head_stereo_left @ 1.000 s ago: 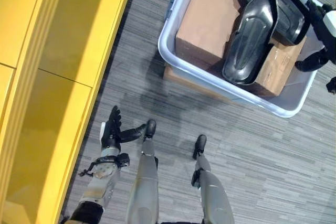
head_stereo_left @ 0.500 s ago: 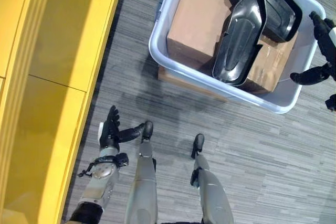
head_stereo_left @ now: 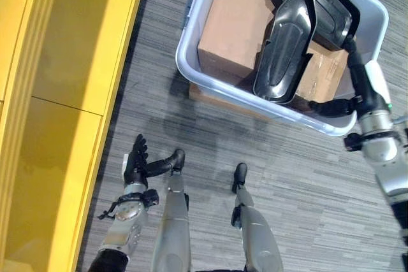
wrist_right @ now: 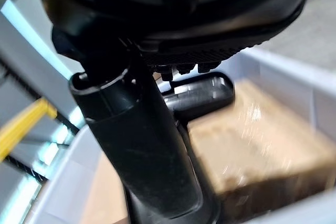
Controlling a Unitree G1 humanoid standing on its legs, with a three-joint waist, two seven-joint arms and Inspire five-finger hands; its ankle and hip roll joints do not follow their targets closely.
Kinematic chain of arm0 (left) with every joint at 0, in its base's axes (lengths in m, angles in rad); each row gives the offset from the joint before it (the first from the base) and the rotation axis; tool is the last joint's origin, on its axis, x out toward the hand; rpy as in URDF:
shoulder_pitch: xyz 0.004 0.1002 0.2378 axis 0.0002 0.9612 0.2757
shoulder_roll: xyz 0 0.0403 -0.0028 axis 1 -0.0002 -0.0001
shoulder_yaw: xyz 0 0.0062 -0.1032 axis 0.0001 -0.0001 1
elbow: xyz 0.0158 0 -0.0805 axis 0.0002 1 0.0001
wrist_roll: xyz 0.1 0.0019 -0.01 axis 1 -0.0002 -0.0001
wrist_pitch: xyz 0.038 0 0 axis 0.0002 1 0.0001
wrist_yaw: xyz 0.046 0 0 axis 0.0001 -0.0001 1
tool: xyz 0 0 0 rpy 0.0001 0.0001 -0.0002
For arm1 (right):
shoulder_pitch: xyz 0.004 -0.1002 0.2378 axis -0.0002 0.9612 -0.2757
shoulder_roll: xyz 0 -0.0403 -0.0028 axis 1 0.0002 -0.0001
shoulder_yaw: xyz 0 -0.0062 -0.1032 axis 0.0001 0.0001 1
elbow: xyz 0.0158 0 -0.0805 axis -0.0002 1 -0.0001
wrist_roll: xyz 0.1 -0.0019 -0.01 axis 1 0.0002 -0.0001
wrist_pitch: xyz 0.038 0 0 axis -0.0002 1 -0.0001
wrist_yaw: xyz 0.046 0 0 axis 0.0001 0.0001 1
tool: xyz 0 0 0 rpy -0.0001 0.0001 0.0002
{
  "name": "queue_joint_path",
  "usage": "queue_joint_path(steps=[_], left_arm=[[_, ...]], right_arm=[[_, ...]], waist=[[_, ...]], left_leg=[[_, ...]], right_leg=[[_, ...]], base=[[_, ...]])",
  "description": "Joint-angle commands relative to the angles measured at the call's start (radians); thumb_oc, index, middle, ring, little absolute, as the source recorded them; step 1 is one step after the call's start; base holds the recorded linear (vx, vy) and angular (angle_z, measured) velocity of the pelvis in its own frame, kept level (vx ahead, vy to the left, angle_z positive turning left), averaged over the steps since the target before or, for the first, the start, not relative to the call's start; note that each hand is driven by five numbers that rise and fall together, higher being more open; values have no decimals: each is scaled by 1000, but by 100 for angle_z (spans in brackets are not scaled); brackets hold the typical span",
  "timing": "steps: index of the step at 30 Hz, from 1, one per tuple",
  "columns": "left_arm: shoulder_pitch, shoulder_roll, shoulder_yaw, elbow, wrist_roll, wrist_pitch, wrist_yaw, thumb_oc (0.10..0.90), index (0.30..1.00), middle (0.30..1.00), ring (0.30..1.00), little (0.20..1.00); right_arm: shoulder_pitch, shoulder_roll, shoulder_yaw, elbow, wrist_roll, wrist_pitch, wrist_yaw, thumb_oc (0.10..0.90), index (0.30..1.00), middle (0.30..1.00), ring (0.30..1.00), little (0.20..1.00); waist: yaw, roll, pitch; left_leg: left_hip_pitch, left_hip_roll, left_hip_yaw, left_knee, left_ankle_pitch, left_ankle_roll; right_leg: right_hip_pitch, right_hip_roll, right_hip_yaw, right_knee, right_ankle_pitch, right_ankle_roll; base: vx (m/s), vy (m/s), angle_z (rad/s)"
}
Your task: Move parts from the plastic box to the shelf.
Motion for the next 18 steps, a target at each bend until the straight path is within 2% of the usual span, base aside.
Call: queue_joint_path(steps=[1,2,4,5,7,8,10,17,18], left_arm=[[25,-5,23,-43,-1,-25,13,900,1000,1000,1000,1000],[24,-3,23,-43,-2,-25,13,900,1000,1000,1000,1000],[26,-11,9,-37,-11,-15,17,900,1000,1000,1000,1000],[26,-12,6,-34,-14,-15,18,900,1000,1000,1000,1000],[20,-21,-16,-31,-19,-18,24,900,1000,1000,1000,1000],[20,-21,-16,-31,-19,-18,24,900,1000,1000,1000,1000],[13,-25,-36,-25,-18,-24,28,900,1000,1000,1000,1000],[0,-35,-64,-16,2,-28,40,900,1000,1000,1000,1000],[0,-35,-69,-16,11,-31,43,900,1000,1000,1000,1000]], right_arm=[[-126,-11,-76,26,173,-94,-128,900,1000,1000,1000,1000],[-126,-10,-76,26,173,-94,-128,900,1000,1000,1000,1000],[-148,80,-86,42,278,-132,-164,900,1000,1000,1000,1000],[-153,98,-87,47,288,-139,-168,900,1000,1000,1000,1000],[-200,162,-105,83,346,-174,-217,900,1000,1000,1000,1000],[-201,162,-105,83,346,-174,-218,900,1000,1000,1000,1000],[-242,195,-110,112,364,-195,-249,900,1000,1000,1000,1000],[-291,208,-129,125,297,-198,-317,900,1000,1000,1000,1000],[-300,199,-132,123,237,-186,-343,900,1000,1000,1000,1000]], waist=[[12,-9,-43],[13,-11,-43],[14,3,-37],[15,8,-35],[19,32,-25],[19,32,-24],[23,56,-16],[27,97,-5],[27,110,-5]], left_leg=[[44,2,-20,-11,-37,40],[44,2,-19,-11,-37,39],[41,-1,-18,-10,-36,41],[40,-3,-18,-8,-36,41],[34,-8,-18,-2,-36,44],[34,-8,-18,-2,-36,44],[29,-14,-17,-1,-36,45],[18,-22,-14,4,-36,46],[13,-25,-14,4,-35,46]], right_leg=[[115,-23,-24,111,-141,21],[115,-23,-23,111,-141,21],[109,-22,-20,118,-143,19],[107,-22,-18,120,-143,18],[100,-26,-15,127,-146,17],[100,-26,-15,128,-146,17],[91,-29,-12,133,-148,16],[73,-34,-5,144,-154,13],[65,-37,-3,148,-157,13]], base=[[0,0,0],[3,8,-3],[0,0,0],[0,0,0],[-2,19,-5],[-4,22,-5],[-6,12,-2],[-5,15,-3],[0,0,0]])
